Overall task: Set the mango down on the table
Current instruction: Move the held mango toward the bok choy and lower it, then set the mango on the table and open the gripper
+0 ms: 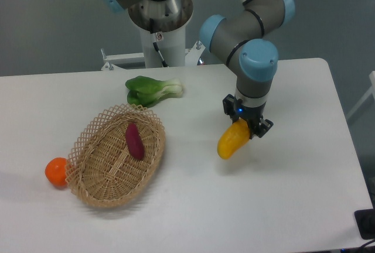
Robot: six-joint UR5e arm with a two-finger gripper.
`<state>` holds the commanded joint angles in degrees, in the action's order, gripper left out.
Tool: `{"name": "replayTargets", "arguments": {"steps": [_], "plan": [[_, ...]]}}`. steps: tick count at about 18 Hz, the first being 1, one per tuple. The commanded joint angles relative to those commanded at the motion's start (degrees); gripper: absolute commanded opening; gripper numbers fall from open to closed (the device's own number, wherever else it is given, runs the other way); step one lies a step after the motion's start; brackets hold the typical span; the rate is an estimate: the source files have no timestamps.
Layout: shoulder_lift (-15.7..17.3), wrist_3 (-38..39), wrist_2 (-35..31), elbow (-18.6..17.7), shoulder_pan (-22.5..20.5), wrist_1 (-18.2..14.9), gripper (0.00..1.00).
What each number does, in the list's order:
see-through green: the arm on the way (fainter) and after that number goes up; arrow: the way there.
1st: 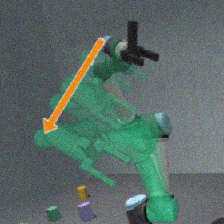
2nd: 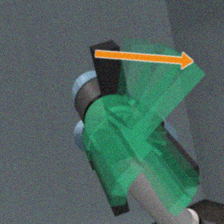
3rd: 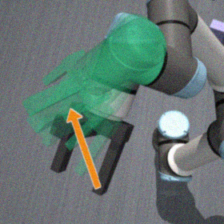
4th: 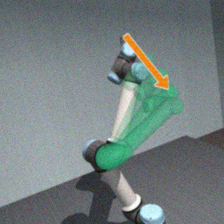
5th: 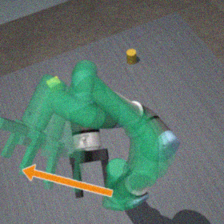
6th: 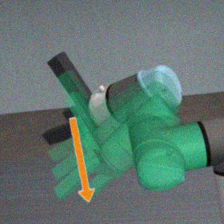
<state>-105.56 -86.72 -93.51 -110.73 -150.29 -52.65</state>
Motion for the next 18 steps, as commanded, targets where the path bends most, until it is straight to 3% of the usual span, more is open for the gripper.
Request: {"name": "replayTargets", "arguments": {"steps": [5, 12, 13, 14, 15, 17, 18], "plan": [[2.46, -3.89, -0.36, -4.49, 0.00, 0.00, 0.38], [4.49, -6.00, -0.45, -8.89, 0.35, -0.09, 0.50], [4.49, -6.26, -0.45, -8.89, 0.35, -0.09, 0.54], [4.40, -6.27, -0.27, -8.89, 0.35, -0.09, 0.67], [4.40, -6.01, -0.10, -8.98, 0.35, 0.00, 0.87], [4.40, -6.00, -0.10, -8.72, 0.35, 0.09, 1.00], [4.40, -5.92, -0.10, -8.63, 0.35, 0.00, 1.00]]}}
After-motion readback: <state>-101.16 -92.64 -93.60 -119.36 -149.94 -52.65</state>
